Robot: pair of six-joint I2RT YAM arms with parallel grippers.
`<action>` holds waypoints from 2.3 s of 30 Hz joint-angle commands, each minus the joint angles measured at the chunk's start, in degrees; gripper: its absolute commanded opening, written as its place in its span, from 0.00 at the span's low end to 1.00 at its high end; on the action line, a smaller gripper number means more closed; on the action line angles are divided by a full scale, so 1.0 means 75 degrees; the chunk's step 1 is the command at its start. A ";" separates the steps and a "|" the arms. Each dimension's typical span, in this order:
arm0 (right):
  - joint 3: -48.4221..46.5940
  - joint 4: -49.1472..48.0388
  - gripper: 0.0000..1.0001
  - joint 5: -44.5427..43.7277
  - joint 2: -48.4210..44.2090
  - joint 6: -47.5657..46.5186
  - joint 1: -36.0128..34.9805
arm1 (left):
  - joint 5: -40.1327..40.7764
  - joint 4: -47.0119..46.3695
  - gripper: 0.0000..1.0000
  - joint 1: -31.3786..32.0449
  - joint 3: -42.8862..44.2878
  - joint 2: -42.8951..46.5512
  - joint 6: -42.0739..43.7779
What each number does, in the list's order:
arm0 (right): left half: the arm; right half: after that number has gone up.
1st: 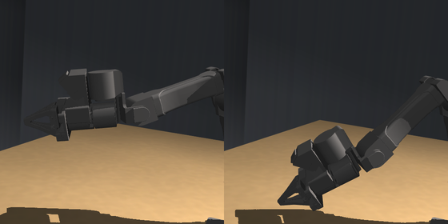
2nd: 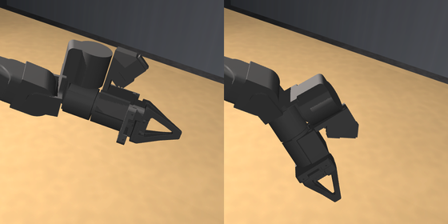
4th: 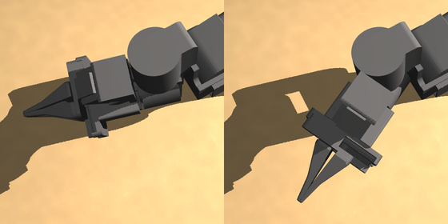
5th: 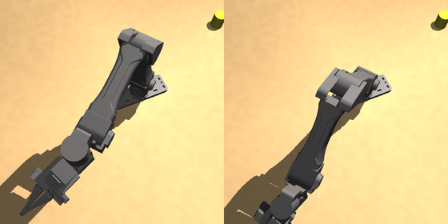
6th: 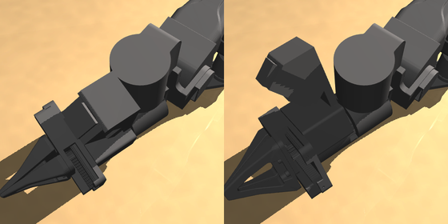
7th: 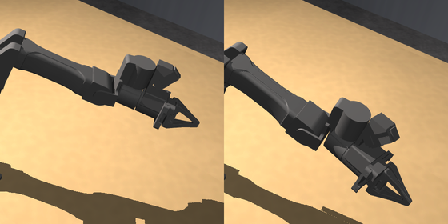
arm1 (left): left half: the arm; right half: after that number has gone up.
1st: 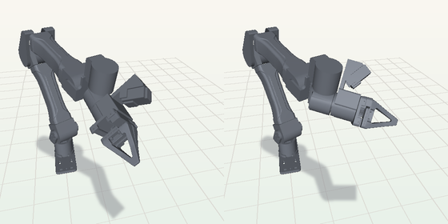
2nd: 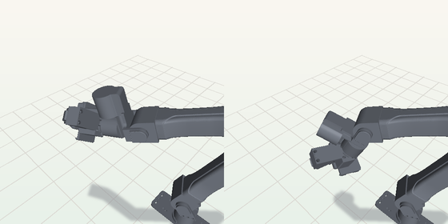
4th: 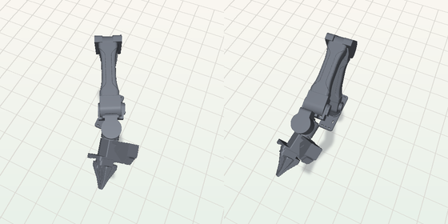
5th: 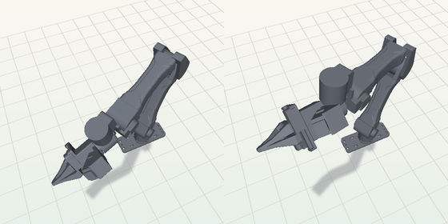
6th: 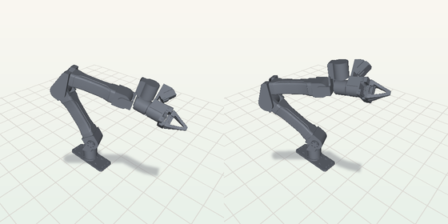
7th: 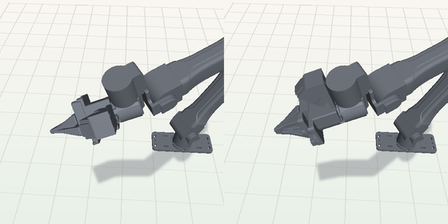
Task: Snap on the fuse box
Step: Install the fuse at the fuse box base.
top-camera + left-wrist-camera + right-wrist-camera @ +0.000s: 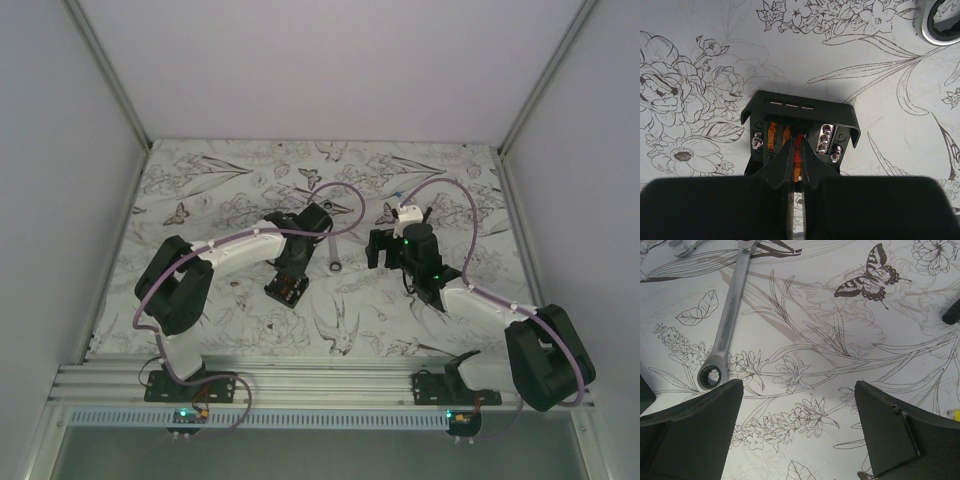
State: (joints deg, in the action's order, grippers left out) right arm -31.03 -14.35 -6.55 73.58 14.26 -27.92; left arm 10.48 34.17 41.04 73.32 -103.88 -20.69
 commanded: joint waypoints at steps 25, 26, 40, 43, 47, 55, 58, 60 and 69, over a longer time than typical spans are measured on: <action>-0.0058 -0.0219 1.00 0.0204 0.0096 -0.0044 0.0055 | 0.0056 -0.1005 0.00 0.0052 -0.0855 0.0302 0.0432; -0.0058 -0.0211 1.00 0.0215 0.0092 -0.0046 0.0055 | 0.0062 -0.1017 0.00 0.0050 -0.0858 0.0293 0.0437; -0.0098 -0.0200 1.00 0.0274 0.0156 -0.0082 0.0055 | 0.0030 -0.1032 0.00 0.0049 -0.0870 0.0506 0.0495; -0.0115 -0.0188 1.00 0.0298 0.0191 -0.0078 0.0055 | 0.0083 -0.0996 0.00 0.0051 -0.0841 0.0534 0.0483; -0.0113 -0.0192 1.00 0.0310 0.0194 -0.0092 0.0057 | 0.0127 -0.0984 0.00 0.0050 -0.0835 0.0571 0.0467; -0.0117 -0.0188 1.00 0.0322 0.0196 -0.0095 0.0056 | 0.0158 -0.1004 0.00 0.0050 -0.0811 0.0563 0.0465; -0.0105 -0.0202 1.00 0.0318 0.0185 -0.0093 0.0055 | 0.0162 -0.0999 0.00 0.0050 -0.0808 0.0618 0.0470; -0.0113 -0.0208 1.00 0.0322 0.0195 -0.0090 0.0055 | 0.0198 -0.0996 0.00 0.0060 -0.0813 0.0628 0.0510; -0.0116 -0.0196 1.00 0.0333 0.0209 -0.0093 0.0055 | 0.0074 -0.1278 0.00 0.0059 -0.1033 0.0390 0.0508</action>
State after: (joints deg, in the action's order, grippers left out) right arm -31.03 -14.37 -4.36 74.89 14.13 -27.92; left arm 10.63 25.39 41.28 67.90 -100.53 -17.32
